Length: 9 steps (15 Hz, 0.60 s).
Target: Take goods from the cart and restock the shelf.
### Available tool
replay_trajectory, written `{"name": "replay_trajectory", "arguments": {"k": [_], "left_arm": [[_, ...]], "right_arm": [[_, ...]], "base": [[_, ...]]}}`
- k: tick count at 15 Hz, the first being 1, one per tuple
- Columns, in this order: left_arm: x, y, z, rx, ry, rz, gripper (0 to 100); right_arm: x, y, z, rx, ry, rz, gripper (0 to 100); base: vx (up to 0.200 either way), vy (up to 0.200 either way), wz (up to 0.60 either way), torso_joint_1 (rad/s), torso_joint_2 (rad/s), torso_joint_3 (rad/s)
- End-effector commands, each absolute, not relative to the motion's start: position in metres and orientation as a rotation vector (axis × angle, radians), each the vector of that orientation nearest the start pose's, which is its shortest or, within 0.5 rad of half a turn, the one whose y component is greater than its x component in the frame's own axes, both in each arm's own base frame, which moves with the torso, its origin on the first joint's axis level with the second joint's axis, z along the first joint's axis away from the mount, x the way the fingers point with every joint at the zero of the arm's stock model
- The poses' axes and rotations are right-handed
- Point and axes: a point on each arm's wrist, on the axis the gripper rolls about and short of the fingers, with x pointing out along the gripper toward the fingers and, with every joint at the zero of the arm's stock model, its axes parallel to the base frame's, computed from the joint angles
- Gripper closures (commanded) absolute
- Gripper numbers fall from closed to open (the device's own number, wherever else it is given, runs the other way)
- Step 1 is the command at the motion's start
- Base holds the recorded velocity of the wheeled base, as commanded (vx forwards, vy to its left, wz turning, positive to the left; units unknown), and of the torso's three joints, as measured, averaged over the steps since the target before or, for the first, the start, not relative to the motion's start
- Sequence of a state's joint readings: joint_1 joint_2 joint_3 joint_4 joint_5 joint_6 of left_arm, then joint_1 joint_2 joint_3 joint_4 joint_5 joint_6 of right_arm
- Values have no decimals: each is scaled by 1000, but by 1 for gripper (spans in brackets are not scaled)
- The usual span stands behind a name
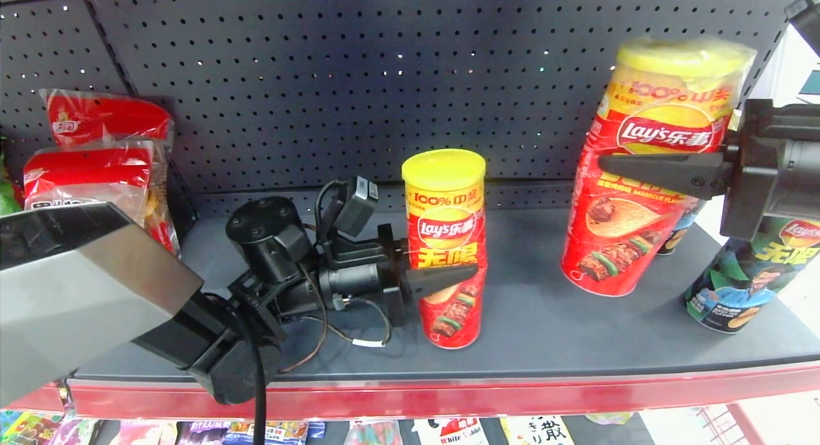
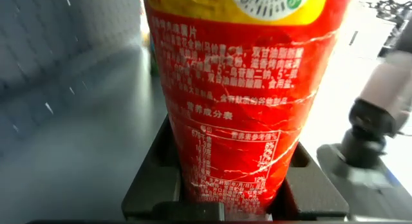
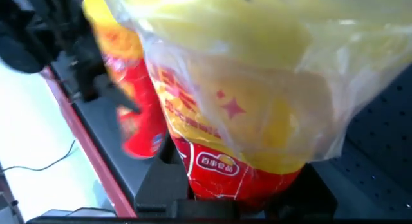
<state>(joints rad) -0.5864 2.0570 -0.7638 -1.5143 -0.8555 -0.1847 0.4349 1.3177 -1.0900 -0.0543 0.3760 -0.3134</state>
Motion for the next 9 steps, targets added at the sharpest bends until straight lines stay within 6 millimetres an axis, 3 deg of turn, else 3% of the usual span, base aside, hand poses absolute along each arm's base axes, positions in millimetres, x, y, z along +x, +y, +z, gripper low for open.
{"name": "replay_trajectory", "arguments": {"k": [1,3,9], "left_arm": [[279,-205,135,-120,-86,-1458,100],[287,-194,135,-114,-88,-1435,100],[288,-196,132,-111,-84,-1440,100]], "right_arm": [[193,97,302,-300,67,825,100],[194,97,301,-298,63,823,100],[198,99,298,-299,76,823,100]], "base": [[0,0,0,0,0,0],[0,0,0,0,0,0],[0,0,0,0,0,0]]}}
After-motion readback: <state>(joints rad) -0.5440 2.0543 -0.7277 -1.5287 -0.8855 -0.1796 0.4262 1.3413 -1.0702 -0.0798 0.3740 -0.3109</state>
